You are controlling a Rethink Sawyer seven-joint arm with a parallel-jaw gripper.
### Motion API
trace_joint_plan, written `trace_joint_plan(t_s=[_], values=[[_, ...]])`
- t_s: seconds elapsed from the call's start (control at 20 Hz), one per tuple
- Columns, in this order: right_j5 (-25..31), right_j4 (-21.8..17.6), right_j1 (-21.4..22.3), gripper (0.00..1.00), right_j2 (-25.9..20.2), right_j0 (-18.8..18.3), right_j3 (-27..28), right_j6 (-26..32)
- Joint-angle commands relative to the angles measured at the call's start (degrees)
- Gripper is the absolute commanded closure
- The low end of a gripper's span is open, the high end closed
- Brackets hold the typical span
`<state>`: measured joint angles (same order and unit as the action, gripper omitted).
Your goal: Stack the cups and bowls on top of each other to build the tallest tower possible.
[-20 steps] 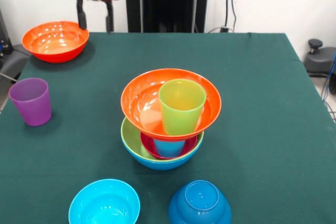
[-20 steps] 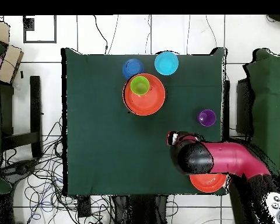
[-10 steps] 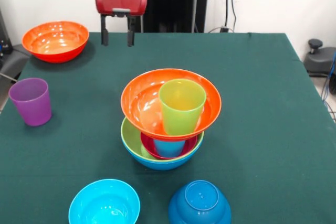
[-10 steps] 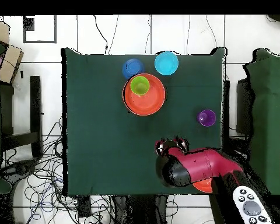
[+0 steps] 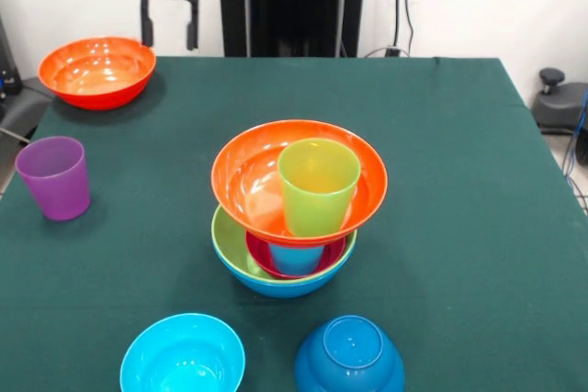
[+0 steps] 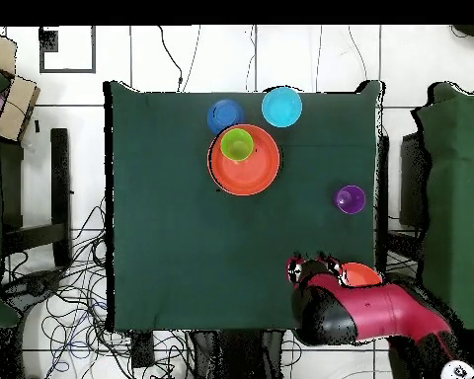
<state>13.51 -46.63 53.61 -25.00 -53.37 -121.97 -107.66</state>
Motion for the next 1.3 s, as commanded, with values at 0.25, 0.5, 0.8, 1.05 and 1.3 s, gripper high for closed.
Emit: trace_joint_plan(t_s=[0.25,0.5,0.8,1.05,1.3], values=[[6.96,0.15,1.11,0.00,-8.77,-5.31,-5.86,10.17],[2.47,-8.53,-3.90,0.00,-2.05,-0.31,-1.91,3.65],[-2.02,-15.95,-7.91,0.00,2.61,2.69,1.52,0.49],[-1.35,-15.98,-7.69,0.00,-0.94,0.22,1.52,3.18],[2.47,-11.50,-4.59,0.00,-5.74,-2.50,-1.18,6.61]])
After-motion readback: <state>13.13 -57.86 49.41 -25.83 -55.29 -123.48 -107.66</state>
